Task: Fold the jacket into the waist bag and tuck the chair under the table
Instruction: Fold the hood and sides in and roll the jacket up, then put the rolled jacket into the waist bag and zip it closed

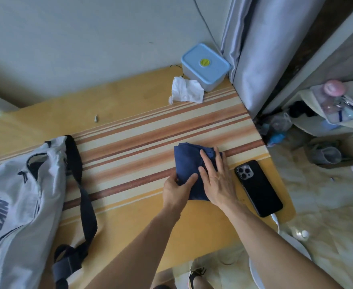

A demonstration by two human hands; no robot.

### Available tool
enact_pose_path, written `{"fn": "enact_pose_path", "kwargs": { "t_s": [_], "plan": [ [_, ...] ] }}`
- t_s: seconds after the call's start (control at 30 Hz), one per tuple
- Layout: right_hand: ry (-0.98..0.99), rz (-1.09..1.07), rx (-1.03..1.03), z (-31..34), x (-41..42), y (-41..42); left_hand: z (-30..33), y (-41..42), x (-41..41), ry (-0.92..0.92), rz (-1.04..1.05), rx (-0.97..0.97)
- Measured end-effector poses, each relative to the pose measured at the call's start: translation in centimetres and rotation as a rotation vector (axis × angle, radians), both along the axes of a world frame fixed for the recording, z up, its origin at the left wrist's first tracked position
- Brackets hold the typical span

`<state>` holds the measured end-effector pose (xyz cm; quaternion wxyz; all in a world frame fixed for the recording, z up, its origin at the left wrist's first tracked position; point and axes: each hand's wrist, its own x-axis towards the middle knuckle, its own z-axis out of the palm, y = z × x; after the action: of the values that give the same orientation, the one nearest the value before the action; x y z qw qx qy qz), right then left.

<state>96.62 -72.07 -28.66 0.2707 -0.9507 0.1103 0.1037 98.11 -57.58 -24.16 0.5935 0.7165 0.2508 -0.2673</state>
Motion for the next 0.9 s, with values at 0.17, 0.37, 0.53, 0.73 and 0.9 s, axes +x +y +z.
{"fn": "enact_pose_path", "kwargs": {
  "t_s": [0.17,0.37,0.53,0.73,0.9],
  "plan": [
    [-0.106,-0.023,0.392,5.6,-0.4,1.3,4.2,1.9,0.0,0.046,0.139,-0.268],
    [0.046,-0.276,0.953,14.6,0.4,7.9,11.9,10.5,-2.3,-0.067,0.269,-0.489],
    [0.300,-0.152,1.131,17.2,0.7,16.4,14.2,19.0,-4.7,-0.201,0.347,-0.276],
    [0.260,-0.157,1.102,16.1,0.7,26.5,12.7,30.2,-5.4,-0.289,0.335,0.302],
    [0.162,-0.235,0.996,15.0,2.4,32.9,8.7,41.2,-3.4,-0.297,0.148,0.916]
  ]
}}
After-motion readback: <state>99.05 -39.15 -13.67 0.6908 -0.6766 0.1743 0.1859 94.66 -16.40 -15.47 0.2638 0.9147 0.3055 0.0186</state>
